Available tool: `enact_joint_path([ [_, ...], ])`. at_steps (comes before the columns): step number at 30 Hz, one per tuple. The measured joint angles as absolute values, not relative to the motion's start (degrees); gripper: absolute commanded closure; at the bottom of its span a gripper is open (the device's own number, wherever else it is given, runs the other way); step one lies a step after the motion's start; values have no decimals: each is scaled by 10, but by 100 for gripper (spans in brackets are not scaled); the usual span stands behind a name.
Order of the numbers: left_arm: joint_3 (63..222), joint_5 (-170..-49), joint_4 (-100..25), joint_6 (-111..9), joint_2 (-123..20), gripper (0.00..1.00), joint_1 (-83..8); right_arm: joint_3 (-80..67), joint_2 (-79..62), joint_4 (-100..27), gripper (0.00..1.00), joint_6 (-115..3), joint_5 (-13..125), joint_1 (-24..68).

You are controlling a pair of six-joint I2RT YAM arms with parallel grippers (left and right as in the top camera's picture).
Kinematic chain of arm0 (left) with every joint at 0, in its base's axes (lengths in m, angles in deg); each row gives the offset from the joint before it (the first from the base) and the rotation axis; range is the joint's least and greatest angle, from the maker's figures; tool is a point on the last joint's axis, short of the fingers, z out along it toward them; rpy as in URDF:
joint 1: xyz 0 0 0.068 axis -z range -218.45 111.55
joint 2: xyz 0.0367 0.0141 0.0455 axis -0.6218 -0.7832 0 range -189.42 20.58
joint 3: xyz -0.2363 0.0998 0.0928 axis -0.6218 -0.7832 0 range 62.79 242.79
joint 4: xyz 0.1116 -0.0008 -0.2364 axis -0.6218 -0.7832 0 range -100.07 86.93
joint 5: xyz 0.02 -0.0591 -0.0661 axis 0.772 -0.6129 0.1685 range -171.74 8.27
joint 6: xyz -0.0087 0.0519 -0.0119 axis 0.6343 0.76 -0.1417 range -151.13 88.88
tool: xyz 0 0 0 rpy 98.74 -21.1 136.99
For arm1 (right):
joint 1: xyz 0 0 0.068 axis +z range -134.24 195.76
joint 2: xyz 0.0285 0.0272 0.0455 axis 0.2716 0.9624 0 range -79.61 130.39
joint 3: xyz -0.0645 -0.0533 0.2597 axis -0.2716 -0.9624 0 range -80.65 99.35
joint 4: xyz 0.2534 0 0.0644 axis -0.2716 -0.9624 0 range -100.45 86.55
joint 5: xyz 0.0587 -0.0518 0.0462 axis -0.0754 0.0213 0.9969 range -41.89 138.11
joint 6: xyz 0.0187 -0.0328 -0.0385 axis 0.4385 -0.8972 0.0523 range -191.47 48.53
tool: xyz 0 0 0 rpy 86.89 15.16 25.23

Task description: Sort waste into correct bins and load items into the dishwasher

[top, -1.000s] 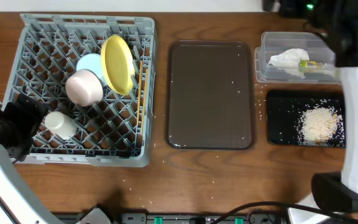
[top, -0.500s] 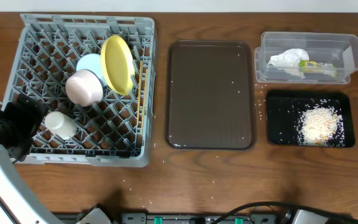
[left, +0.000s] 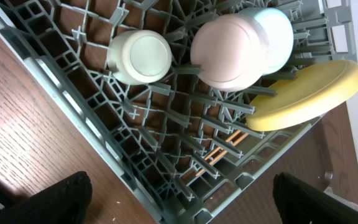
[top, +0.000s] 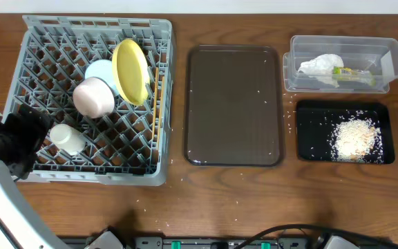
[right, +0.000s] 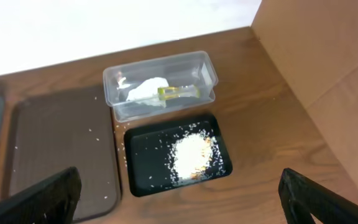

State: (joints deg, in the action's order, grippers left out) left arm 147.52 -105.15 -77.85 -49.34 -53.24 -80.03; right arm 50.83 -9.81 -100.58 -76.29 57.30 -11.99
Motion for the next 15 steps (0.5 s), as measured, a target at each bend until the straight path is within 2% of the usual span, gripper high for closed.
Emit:
enact_joint_path([
  [12,1475,-1052,-778,-493,-532,5,-800,508,-163,-1006,1,-761,554,-118],
  [15,1475,-1052,-778,-493,-532,6,-800,495,-173,-1005,1,-760,548,-83],
])
